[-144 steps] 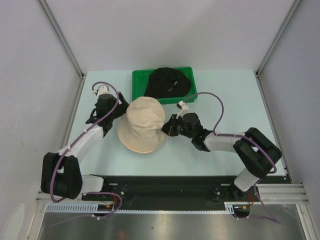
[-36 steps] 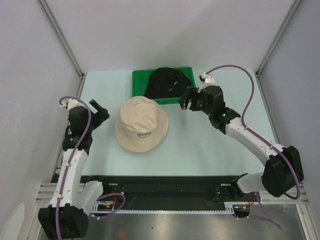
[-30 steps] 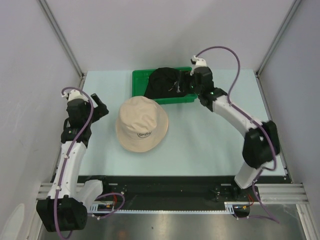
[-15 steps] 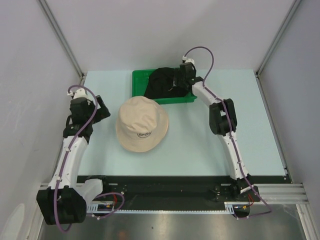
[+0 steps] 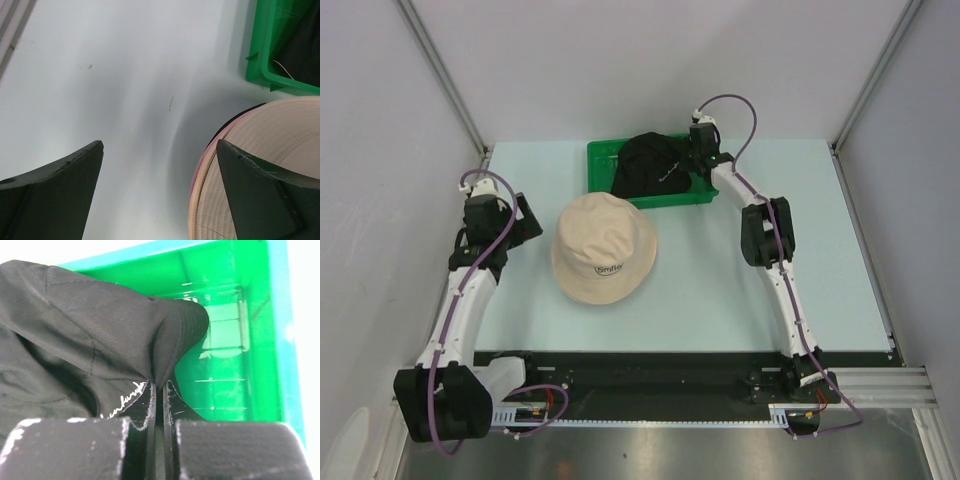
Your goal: Stack the hats
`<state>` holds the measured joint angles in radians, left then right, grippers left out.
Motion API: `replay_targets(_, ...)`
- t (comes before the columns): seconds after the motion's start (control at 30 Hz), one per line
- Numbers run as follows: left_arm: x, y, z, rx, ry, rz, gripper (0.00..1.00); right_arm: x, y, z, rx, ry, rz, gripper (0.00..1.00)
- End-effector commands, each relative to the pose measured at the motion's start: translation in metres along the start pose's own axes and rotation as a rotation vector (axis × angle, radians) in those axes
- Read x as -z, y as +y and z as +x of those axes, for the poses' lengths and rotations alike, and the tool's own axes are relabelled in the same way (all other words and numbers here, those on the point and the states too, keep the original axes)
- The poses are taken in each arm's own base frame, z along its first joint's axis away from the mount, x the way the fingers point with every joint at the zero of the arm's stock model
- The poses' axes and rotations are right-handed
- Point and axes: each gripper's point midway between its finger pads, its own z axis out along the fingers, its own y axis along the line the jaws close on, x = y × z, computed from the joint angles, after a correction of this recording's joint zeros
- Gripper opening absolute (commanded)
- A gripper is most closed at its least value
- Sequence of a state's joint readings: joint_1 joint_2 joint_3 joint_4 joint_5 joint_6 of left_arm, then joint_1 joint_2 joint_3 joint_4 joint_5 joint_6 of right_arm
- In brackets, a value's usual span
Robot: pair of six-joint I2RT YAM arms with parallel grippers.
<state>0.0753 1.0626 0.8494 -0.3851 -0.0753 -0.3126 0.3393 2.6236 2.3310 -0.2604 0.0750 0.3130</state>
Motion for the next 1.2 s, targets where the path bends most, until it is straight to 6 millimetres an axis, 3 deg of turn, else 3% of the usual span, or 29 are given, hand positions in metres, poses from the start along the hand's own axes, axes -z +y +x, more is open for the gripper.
replay_targets(0.0,0.01,-0.004,-0.022,-0.004,-0.068,0.018,1.0,0.052,0.039,-0.086,-0.014,-0.172,-0.117,0.0)
replay_targets(0.03,0.012,-0.005,-0.024,-0.001,-0.076,0.022,1.0,0.06,0.041,-0.088,-0.016,-0.172,-0.128,0.0)
replay_targets(0.07,0.015,-0.005,-0.026,0.0,-0.088,0.024,1.0,0.092,0.054,-0.123,-0.022,-0.241,-0.163,0.0)
replay_targets(0.17,0.02,-0.005,-0.033,0.007,-0.121,0.024,1.0,0.134,0.069,-0.146,-0.027,-0.286,-0.24,0.0)
replay_targets(0.2,0.025,-0.006,-0.038,0.012,-0.142,0.031,1.0,0.176,0.081,-0.178,-0.026,-0.358,-0.278,0.0)
replay_targets(0.27,0.03,-0.01,-0.042,0.021,-0.161,0.049,1.0,0.204,0.086,-0.185,-0.02,-0.378,-0.308,0.0)
replay_targets(0.3,0.035,-0.012,-0.047,0.028,-0.183,0.063,1.0,0.247,0.093,-0.21,-0.018,-0.442,-0.341,0.0)
replay_targets(0.37,0.04,-0.018,-0.05,0.041,-0.196,0.094,1.0,0.279,0.101,-0.218,-0.005,-0.459,-0.377,0.0)
replay_targets(0.4,0.046,-0.02,-0.053,0.047,-0.212,0.107,1.0,0.312,0.108,-0.229,0.005,-0.492,-0.411,0.0)
replay_targets(0.5,0.058,-0.025,-0.062,0.054,-0.245,0.132,1.0,0.351,0.118,-0.224,0.023,-0.49,-0.451,0.0)
replay_targets(0.53,0.065,-0.025,-0.067,0.056,-0.267,0.138,1.0,0.385,0.122,-0.232,0.025,-0.533,-0.478,0.0)
replay_targets(0.6,0.074,-0.027,-0.072,0.06,-0.286,0.148,1.0,0.405,0.132,-0.216,0.025,-0.527,-0.516,0.0)
replay_targets(0.63,0.078,-0.028,-0.074,0.063,-0.295,0.154,1.0,0.436,0.138,-0.221,0.025,-0.574,-0.555,0.0)
replay_targets(0.67,0.082,-0.028,-0.076,0.066,-0.304,0.16,1.0,0.449,0.143,-0.218,0.019,-0.582,-0.578,0.0)
replay_targets(0.7,0.084,-0.029,-0.074,0.076,-0.3,0.162,1.0,0.455,0.153,-0.204,0.014,-0.552,-0.618,0.0)
replay_targets(0.73,0.086,-0.029,-0.072,0.08,-0.297,0.165,1.0,0.481,0.158,-0.204,0.009,-0.579,-0.66,0.0)
replay_targets(0.83,0.093,-0.022,-0.068,0.111,-0.306,0.141,1.0,0.497,0.179,-0.171,-0.015,-0.521,-0.767,0.0)
replay_targets(0.9,0.098,-0.009,-0.064,0.15,-0.315,0.075,1.0,0.522,0.189,-0.154,-0.034,-0.501,-0.85,0.0)
replay_targets(0.93,0.1,0.004,-0.067,0.168,-0.344,0.008,1.0,0.519,0.194,-0.141,-0.075,-0.486,-0.893,0.0)
replay_targets(0.97,0.1,0.01,-0.064,0.174,-0.35,-0.021,1.0,0.529,0.196,-0.136,-0.098,-0.484,-0.935,0.0)
replay_targets(1.07,0.102,0.02,-0.066,0.18,-0.371,-0.07,1.0,0.52,0.205,-0.104,-0.141,-0.402,-1.013,0.0)
replay_targets(1.17,0.102,0.013,-0.068,0.175,-0.371,-0.036,1.0,0.492,0.203,-0.077,-0.142,-0.322,-0.988,0.0)
